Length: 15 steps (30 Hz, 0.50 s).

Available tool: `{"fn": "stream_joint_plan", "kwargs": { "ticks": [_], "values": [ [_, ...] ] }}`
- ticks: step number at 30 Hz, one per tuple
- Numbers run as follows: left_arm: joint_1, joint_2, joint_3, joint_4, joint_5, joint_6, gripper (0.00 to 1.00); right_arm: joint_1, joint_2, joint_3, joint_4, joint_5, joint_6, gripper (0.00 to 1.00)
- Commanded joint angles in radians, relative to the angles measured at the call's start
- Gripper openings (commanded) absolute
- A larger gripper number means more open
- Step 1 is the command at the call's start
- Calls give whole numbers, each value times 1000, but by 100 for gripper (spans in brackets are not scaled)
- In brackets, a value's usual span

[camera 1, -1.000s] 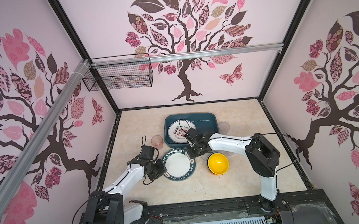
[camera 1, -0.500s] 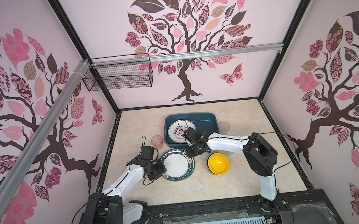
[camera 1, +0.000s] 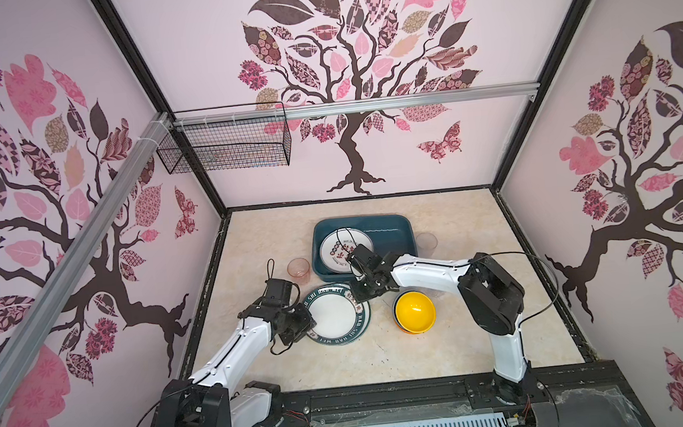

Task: Place the mixed dishes into the plastic bin
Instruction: 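Close right gripper on the stack rim by the bin while left gripper pinches near edge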

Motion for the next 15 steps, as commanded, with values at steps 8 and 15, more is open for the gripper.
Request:
{"fn": "stream_joint_plan", "kwargs": {
  "ticks": [8, 15],
  "values": [
    [-6, -50, -9, -66, -20, -8, 21, 27, 89, -23, -39, -60, -5, 12],
    [-5, -63, 1, -83, -14, -8, 11, 27, 92, -29, -35, -61, -2, 12]
  ]
}}
